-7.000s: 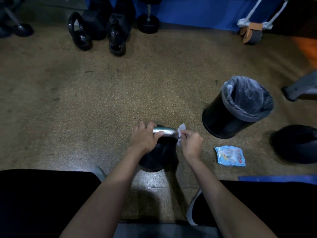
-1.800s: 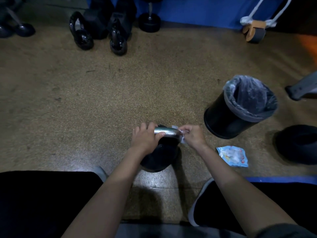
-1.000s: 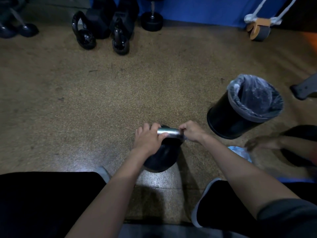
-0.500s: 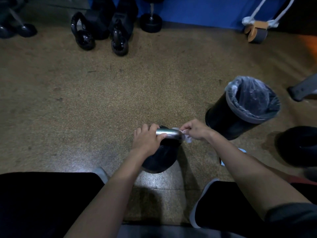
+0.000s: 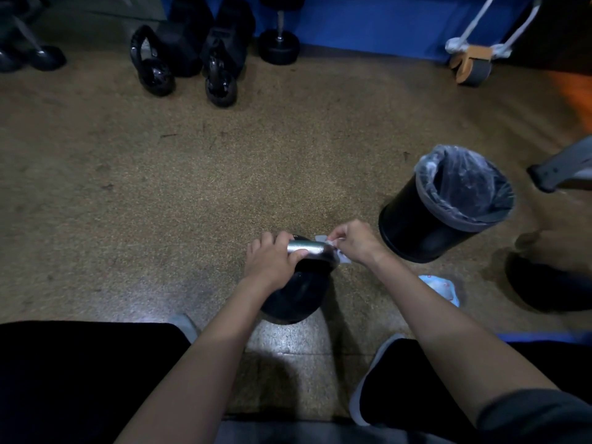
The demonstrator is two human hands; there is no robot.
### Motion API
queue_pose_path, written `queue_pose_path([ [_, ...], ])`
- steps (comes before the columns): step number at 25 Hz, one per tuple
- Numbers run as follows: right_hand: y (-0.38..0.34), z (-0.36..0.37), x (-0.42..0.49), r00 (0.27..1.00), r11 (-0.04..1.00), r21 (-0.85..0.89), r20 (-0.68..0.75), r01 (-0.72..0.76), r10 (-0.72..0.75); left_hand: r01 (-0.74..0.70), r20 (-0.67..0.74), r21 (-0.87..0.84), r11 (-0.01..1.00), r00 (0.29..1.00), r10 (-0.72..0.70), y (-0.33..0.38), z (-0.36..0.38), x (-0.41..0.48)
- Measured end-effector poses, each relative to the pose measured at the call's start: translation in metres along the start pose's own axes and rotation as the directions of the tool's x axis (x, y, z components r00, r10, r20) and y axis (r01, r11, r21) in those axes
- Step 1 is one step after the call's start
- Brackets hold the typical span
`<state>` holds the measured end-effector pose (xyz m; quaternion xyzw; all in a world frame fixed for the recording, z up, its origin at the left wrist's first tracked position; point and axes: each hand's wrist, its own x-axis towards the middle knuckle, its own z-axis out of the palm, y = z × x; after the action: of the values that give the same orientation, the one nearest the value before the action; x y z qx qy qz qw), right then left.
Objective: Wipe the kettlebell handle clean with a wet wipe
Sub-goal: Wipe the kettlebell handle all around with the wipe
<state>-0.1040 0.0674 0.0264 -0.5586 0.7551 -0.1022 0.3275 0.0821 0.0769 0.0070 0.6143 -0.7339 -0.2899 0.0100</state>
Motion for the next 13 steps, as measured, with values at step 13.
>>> queue_pose_path([
  [13,0.010,0.004,-0.006,0.999,1.000,0.000,-0.042,-0.011,0.011,-0.009,-0.011,0.010,1.000,1.000,0.009,-0.001,0.000,-0.001],
])
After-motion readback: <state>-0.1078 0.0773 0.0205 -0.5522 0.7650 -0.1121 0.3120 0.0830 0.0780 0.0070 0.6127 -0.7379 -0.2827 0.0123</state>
